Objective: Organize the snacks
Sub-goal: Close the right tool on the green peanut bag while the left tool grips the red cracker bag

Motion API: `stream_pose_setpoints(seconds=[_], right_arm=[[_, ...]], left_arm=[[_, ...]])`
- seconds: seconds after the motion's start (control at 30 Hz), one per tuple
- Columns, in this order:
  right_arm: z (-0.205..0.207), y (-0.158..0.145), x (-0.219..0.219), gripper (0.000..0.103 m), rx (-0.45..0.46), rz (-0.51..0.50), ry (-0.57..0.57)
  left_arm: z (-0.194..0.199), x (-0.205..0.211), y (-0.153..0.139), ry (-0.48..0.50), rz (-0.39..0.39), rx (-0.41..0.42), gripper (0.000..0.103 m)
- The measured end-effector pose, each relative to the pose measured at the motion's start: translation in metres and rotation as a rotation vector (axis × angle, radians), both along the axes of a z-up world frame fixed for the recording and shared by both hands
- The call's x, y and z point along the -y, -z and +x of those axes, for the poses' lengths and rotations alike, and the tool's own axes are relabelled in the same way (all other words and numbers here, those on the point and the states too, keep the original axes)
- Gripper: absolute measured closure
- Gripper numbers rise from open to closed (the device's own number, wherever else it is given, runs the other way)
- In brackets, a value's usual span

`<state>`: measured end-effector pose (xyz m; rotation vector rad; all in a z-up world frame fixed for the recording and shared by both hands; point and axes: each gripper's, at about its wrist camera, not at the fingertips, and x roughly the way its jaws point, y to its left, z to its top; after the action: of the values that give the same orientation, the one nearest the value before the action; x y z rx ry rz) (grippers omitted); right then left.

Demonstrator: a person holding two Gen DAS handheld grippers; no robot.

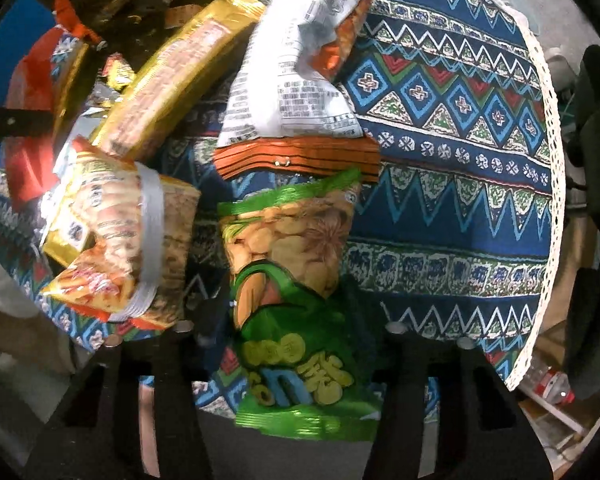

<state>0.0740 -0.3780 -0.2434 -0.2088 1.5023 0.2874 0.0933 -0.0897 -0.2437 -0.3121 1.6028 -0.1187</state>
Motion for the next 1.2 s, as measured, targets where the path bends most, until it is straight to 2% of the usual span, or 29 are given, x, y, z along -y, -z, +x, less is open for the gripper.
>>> stream_pose_setpoints(seconds=[0.03,0.07,0.1,0.33,0.7,0.87,1.03,1.2], right_arm=[[-0.009,-0.005,0.003,0.055,0.005,0.007,0.003],[-0.011,-0.009,0.003,0.056,0.014,0.017,0.01],[-0.019,-0.014,0.007,0.063,0.022,0.021,0.016],[-0.027,-0.042,0.017,0.063,0.065,0.033,0.05],[-0.031,-0.096,0.037,0.063,0.166,0.121,0.083],[-0.039,-0.118,0.015,0.063,0.226,0.155,0.079],[-0.022,-0.124,-0.002,0.063,0.28,0.193,0.058],[-0.017,-0.144,-0.021,0.063,0.334,0.223,0.03]], left_arm=[[-0.001,-0.002,-0.001,-0.008,-0.018,0.001,0.023],[-0.001,-0.004,-0.001,-0.006,-0.025,0.001,0.026],[-0.002,-0.005,-0.003,0.001,-0.028,0.006,0.033],[-0.014,-0.01,-0.027,0.069,0.008,0.07,0.059],[-0.038,-0.006,-0.058,0.134,0.061,0.169,0.066],[-0.047,-0.008,-0.079,0.169,0.107,0.233,0.066],[-0.053,-0.009,-0.1,0.202,0.166,0.309,0.066],[-0.056,-0.013,-0.115,0.213,0.208,0.368,0.066]])
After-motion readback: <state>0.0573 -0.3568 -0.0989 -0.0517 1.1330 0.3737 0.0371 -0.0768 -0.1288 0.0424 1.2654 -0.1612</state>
